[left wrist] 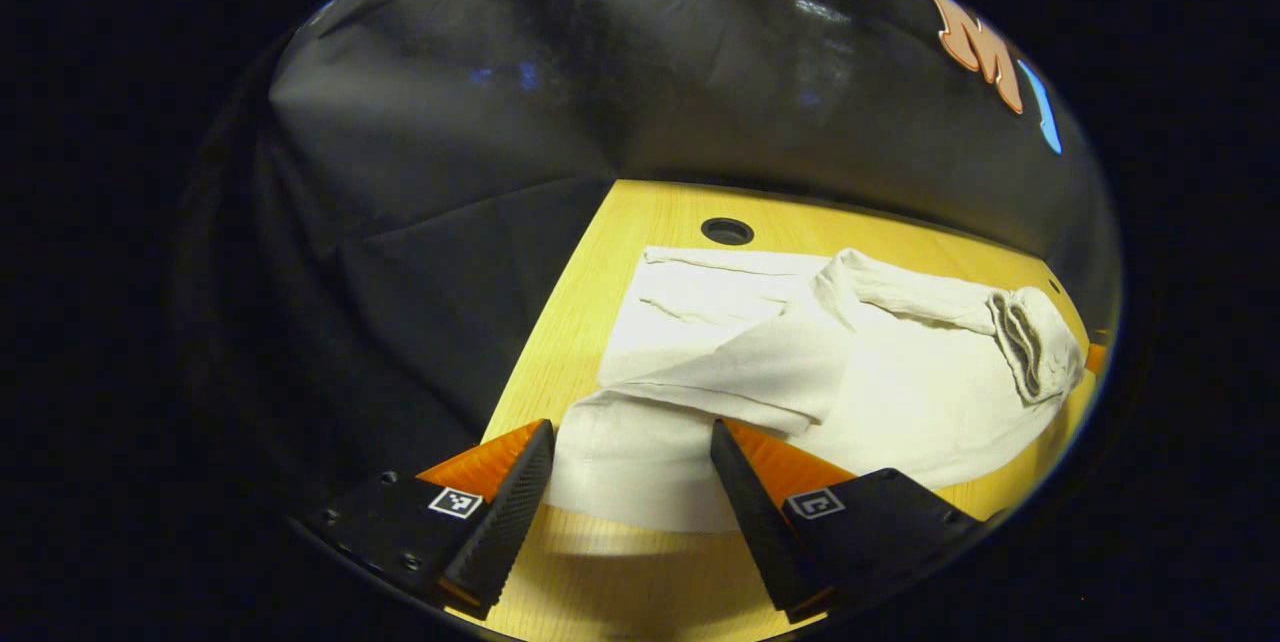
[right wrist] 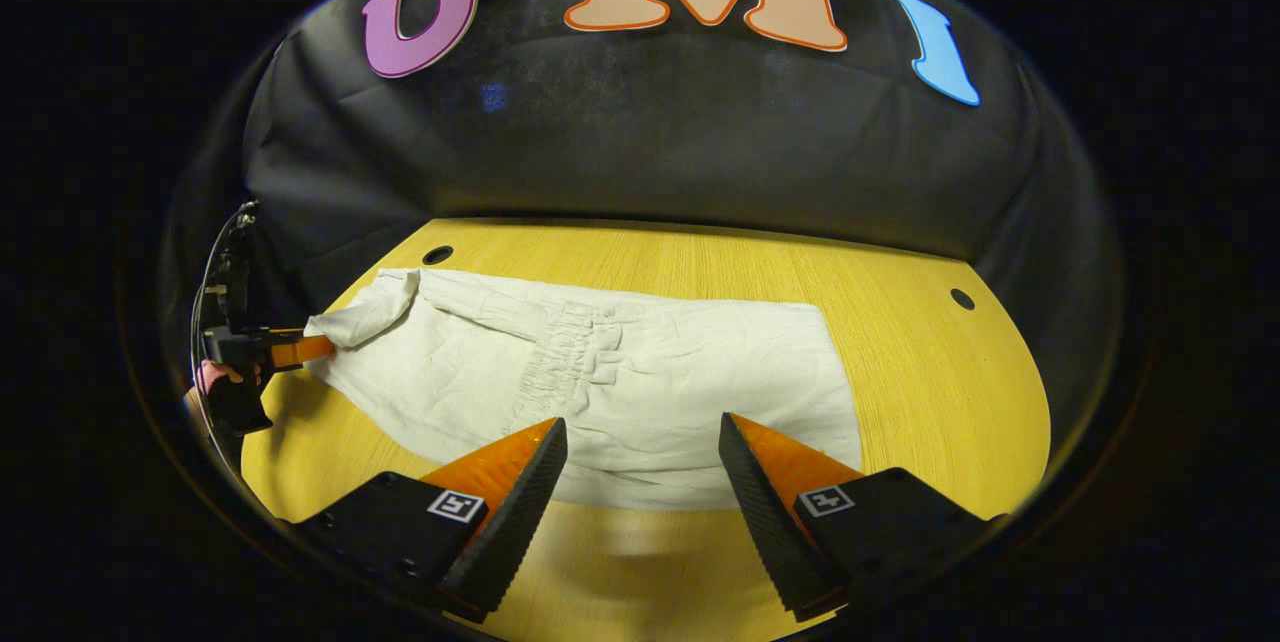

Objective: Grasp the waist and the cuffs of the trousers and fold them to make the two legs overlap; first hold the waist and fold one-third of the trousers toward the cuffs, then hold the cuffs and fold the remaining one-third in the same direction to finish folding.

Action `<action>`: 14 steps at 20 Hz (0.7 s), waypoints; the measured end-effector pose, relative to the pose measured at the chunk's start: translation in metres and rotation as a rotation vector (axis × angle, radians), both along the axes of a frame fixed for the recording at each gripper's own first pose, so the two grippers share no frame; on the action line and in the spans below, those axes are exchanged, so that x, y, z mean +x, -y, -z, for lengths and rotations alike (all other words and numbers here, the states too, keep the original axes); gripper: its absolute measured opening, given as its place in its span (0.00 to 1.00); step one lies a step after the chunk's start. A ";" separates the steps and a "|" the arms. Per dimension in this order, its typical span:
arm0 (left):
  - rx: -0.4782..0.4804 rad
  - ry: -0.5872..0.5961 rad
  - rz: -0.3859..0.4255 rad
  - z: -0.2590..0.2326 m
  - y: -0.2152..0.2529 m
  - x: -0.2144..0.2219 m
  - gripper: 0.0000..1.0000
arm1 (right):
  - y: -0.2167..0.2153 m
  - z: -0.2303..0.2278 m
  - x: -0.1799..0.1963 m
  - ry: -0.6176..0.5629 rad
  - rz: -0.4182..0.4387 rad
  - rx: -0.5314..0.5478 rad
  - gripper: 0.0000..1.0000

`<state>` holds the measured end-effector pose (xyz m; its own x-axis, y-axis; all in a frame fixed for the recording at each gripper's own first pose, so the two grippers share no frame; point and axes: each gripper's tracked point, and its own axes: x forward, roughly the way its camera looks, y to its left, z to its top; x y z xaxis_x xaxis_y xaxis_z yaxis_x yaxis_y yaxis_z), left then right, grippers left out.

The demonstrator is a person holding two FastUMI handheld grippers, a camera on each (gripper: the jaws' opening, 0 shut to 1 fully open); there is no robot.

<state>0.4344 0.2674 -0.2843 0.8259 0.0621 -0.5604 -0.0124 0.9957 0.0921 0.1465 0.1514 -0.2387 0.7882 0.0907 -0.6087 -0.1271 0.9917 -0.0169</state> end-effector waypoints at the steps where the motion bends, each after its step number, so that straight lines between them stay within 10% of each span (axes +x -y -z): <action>1: -0.001 0.003 0.009 -0.002 0.000 0.000 0.91 | -0.001 -0.001 0.000 0.000 0.000 0.002 0.97; 4: -0.011 0.016 0.018 -0.002 0.003 0.003 0.75 | -0.005 0.000 -0.002 -0.006 -0.005 0.008 0.97; 9: -0.062 0.025 0.061 -0.001 0.021 0.008 0.18 | -0.002 0.000 -0.009 -0.011 -0.013 -0.006 0.98; 14: -0.178 0.034 0.016 -0.007 0.026 0.006 0.01 | 0.007 -0.008 -0.016 0.000 0.001 -0.013 0.98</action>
<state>0.4404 0.2419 -0.2769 0.8445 -0.0486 -0.5333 0.0033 0.9963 -0.0857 0.1304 0.1441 -0.2307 0.7883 0.0820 -0.6098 -0.1264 0.9915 -0.0300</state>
